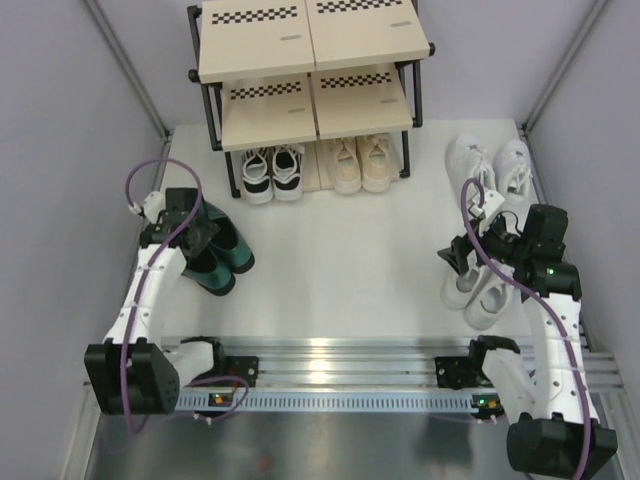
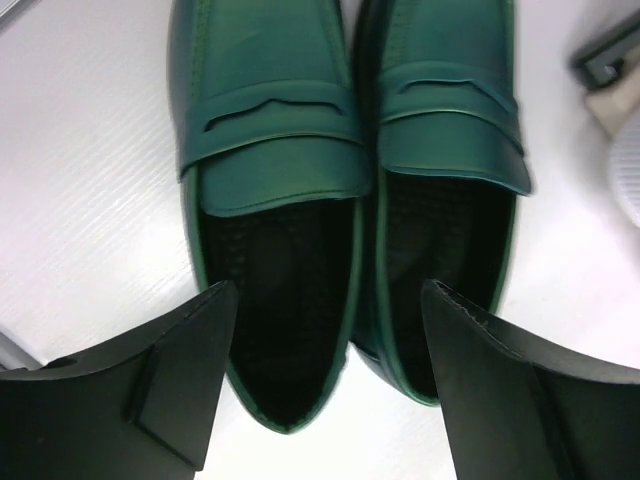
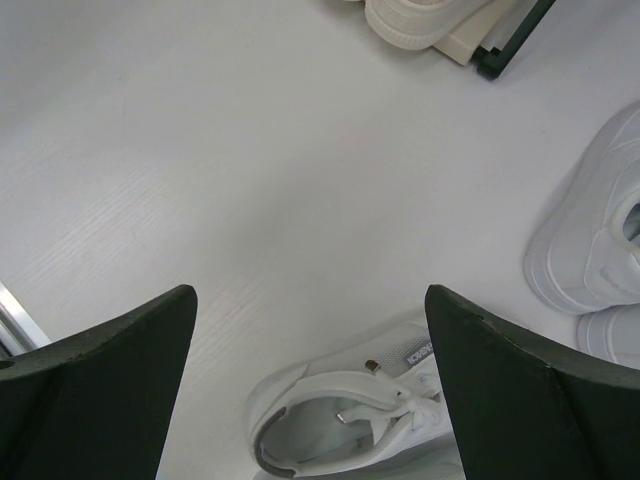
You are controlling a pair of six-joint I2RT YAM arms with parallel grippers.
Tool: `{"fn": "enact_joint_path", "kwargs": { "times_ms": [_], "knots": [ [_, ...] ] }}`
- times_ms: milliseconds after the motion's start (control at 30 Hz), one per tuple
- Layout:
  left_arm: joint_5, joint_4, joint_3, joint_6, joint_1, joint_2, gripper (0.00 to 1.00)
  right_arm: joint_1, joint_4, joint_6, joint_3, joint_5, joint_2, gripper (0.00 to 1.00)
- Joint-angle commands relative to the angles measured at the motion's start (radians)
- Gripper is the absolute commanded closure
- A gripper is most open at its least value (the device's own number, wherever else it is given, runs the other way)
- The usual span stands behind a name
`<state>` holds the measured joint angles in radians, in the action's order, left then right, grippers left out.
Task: Place and organize the shoes onto the shoe shelf
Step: Pick up the shoe at the center of the board.
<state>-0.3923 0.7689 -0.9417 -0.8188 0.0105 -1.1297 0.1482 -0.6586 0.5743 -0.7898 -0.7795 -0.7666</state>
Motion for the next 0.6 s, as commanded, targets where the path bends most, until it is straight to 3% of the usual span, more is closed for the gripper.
{"fn": "enact_joint_path", "kwargs": {
  "times_ms": [0, 200, 433, 467, 500, 567],
  "knots": [
    [0.009, -0.043, 0.065, -0.011, 0.057, 0.044, 0.21, 0.014, 0.005, 0.022, -0.002, -0.023, 0.013, 0.04],
    [0.093, -0.066, 0.127, 0.004, 0.186, 0.039, 0.39, 0.014, -0.007, 0.036, -0.003, -0.032, 0.009, 0.03],
    [0.196, -0.146, 0.21, 0.02, 0.233, -0.016, 0.43, 0.014, -0.007, 0.036, -0.003, -0.03, 0.004, 0.03],
    [0.205, -0.155, 0.227, 0.021, 0.239, -0.024, 0.48, 0.016, -0.007, 0.036, -0.003, -0.029, 0.003, 0.03],
    [0.217, -0.169, 0.233, 0.02, 0.246, -0.034, 0.66, 0.014, -0.009, 0.038, -0.002, -0.027, 0.001, 0.03],
    [0.233, -0.183, 0.253, 0.015, 0.267, -0.035, 0.77, 0.014, -0.01, 0.042, -0.003, -0.026, 0.003, 0.03]
  ]
}}
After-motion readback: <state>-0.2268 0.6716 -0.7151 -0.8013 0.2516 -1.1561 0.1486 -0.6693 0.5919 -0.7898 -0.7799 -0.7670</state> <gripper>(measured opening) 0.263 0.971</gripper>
